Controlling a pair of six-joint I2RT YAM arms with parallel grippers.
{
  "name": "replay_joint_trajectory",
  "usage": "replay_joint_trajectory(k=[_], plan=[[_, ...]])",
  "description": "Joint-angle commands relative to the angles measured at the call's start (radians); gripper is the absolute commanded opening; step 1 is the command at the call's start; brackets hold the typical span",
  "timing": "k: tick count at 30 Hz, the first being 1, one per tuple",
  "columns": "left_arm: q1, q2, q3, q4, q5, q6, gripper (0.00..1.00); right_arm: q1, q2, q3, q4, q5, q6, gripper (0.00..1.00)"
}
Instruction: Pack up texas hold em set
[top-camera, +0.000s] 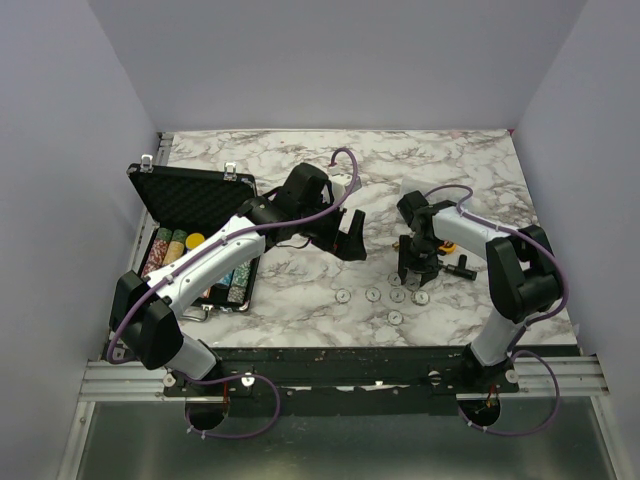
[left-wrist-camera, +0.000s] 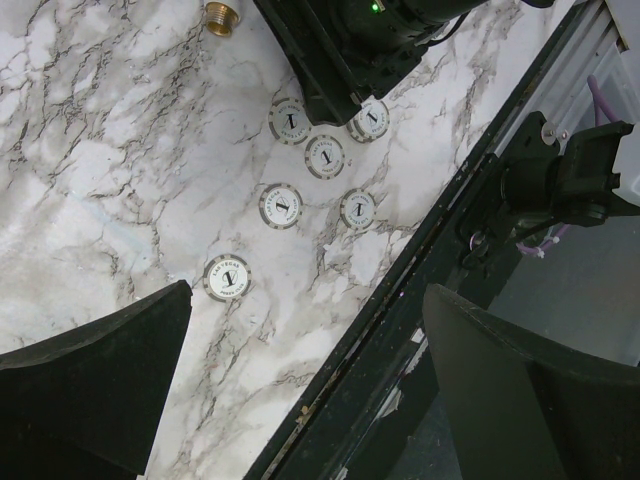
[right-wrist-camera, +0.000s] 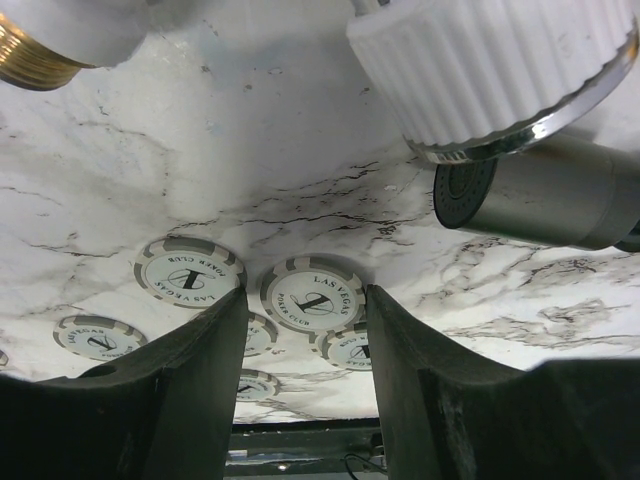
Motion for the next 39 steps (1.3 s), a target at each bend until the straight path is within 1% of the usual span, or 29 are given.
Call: replay_joint_trajectory(k=[1,5,11,15,20,23,26,28,30,33,39], plan=[[-0.002,-0.015,-0.011,0.013,-0.006,0.018,0.98,0.002,0.052,-0.055,0.045,0.062,-0.014,0.52],[-0.002,-0.015,-0.011,0.013,-0.005,0.018,0.98,0.002,0.051,-0.054,0.036,0.080,-0.017,0.52],[-0.002,-0.013,-0.012,0.015,-0.003,0.016,0.98,0.002,0.049,-0.064,0.039,0.098,-0.017,0.47],[-0.003,-0.013,-0.011,0.015,-0.003,0.016,0.98,0.002,0.051,-0.061,0.043,0.101,-0.012,0.47],[-0.002,-0.013,-0.012,0.015,-0.002,0.016,0.98,0.001,0.037,-0.065,0.048,0.108,-0.007,0.48],[-0.002,-0.014,-0.011,0.015,-0.003,0.016,0.98,0.002,0.004,-0.058,0.070,0.063,0.000,0.50],[-0.002,-0.015,-0.012,0.015,-0.002,0.016,0.99,0.002,-0.030,-0.034,0.072,0.048,0.030,0.53],[-0.002,-0.015,-0.014,0.015,-0.004,0.016,0.98,0.002,-0.049,-0.008,0.066,0.070,0.038,0.57],[-0.003,-0.015,-0.011,0.015,-0.003,0.016,0.98,0.001,-0.061,0.020,0.071,0.079,0.002,0.59],[-0.002,-0.013,-0.011,0.015,0.003,0.015,0.98,0.004,-0.047,0.049,0.097,0.040,-0.070,0.60],[-0.002,-0.012,-0.011,0.014,-0.005,0.016,0.99,0.049,0.004,0.109,0.103,0.027,-0.127,0.60]])
